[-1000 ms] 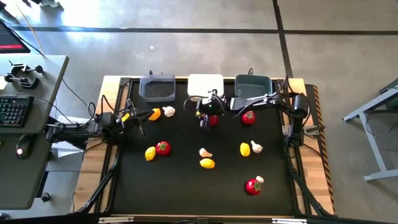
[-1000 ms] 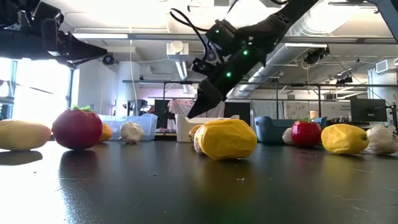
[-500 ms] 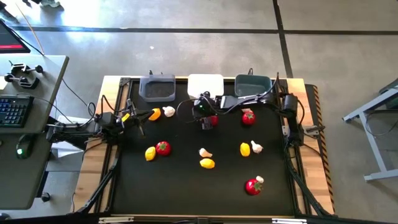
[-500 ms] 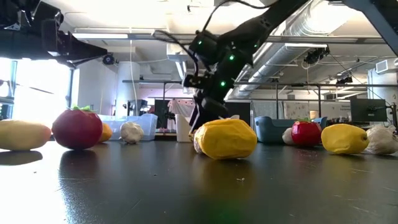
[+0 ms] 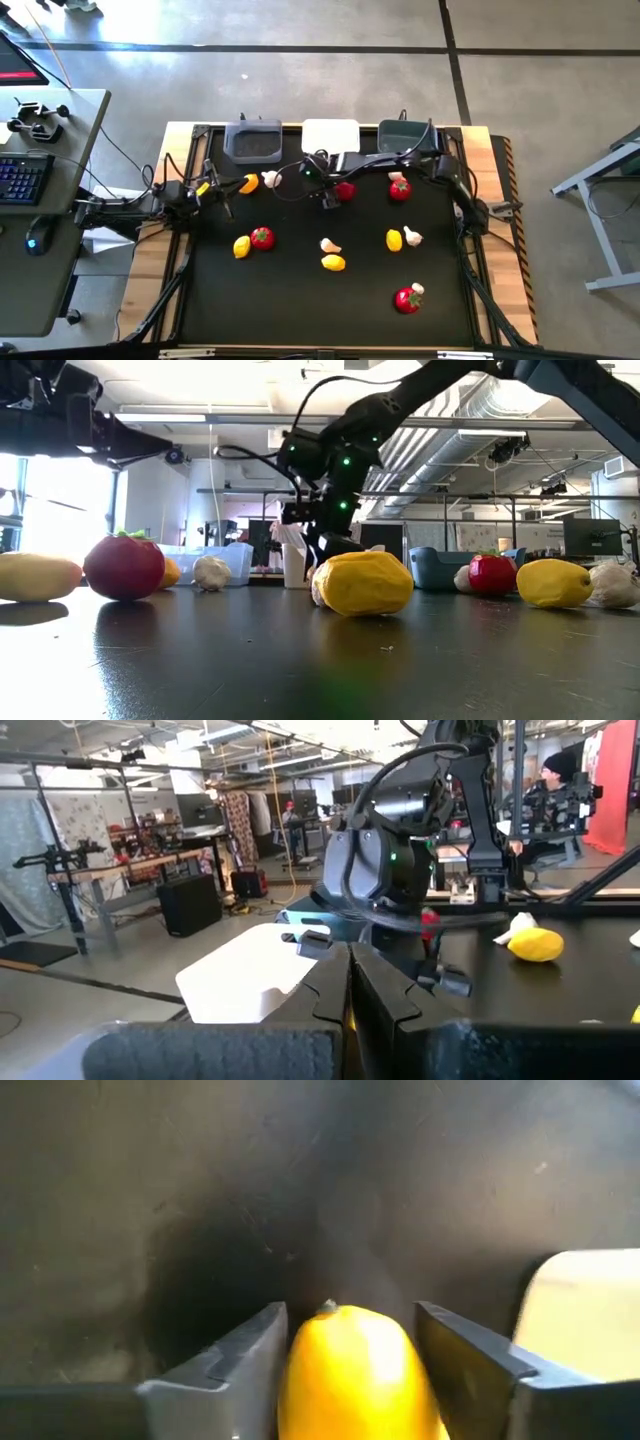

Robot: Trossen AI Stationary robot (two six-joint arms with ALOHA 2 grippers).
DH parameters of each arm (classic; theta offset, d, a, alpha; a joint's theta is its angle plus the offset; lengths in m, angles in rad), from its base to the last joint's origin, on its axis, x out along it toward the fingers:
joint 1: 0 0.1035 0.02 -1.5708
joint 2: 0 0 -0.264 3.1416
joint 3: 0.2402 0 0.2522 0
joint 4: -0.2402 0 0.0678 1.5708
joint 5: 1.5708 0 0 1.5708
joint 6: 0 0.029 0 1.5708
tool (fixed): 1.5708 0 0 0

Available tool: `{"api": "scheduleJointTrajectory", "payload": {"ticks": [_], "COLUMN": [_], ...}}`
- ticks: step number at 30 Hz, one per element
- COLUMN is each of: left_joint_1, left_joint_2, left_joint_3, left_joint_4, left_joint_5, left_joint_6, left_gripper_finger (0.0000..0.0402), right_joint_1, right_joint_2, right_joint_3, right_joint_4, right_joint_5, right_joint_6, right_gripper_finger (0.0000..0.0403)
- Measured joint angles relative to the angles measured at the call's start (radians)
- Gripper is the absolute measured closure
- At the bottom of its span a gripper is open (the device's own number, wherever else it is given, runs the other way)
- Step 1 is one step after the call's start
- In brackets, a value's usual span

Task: Sort produce into baskets
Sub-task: Put the lemon into the blue bin

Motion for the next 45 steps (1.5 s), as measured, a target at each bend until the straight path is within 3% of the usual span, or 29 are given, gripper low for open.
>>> {"api": "scheduleJointTrajectory", "payload": {"ticks": [6,15,25,30,33,38,45], "left_joint_1": [0.0,0.0,0.0,0.0,0.0,0.0,0.0], "left_joint_2": [0.0,0.0,0.0,0.0,0.0,0.0,0.0], "left_joint_3": [0.0,0.0,0.0,0.0,0.0,0.0,0.0], "left_joint_4": [-0.016,-0.016,-0.006,-0.012,-0.012,-0.006,-0.006], "left_joint_5": [-0.002,0.002,-0.004,-0.004,-0.004,-0.004,-0.005], "left_joint_6": [-0.007,0.018,0.043,0.029,0.021,0.019,0.012], "left_gripper_finger": [0.0401,0.0401,0.0401,0.0401,0.0401,0.0401,0.0401], "right_joint_1": [0.004,0.0,-0.156,-0.281,-0.377,-0.52,-0.625], "right_joint_2": [0.007,-0.125,-0.449,-0.629,-0.702,-0.72,-0.673], "right_joint_3": [0.063,0.093,-0.216,-0.411,-0.507,-0.632,-0.752], "right_joint_4": [-0.06,-0.065,-0.032,-0.011,0.047,0.171,0.292], "right_joint_5": [-0.021,-0.197,-0.085,0.019,0.027,0.015,-0.03], "right_joint_6": [0.005,0.086,0.308,0.437,0.549,0.781,1.067], "right_gripper_finger": [0.0275,0.0272,0.027,0.027,0.027,0.027,0.027]}}
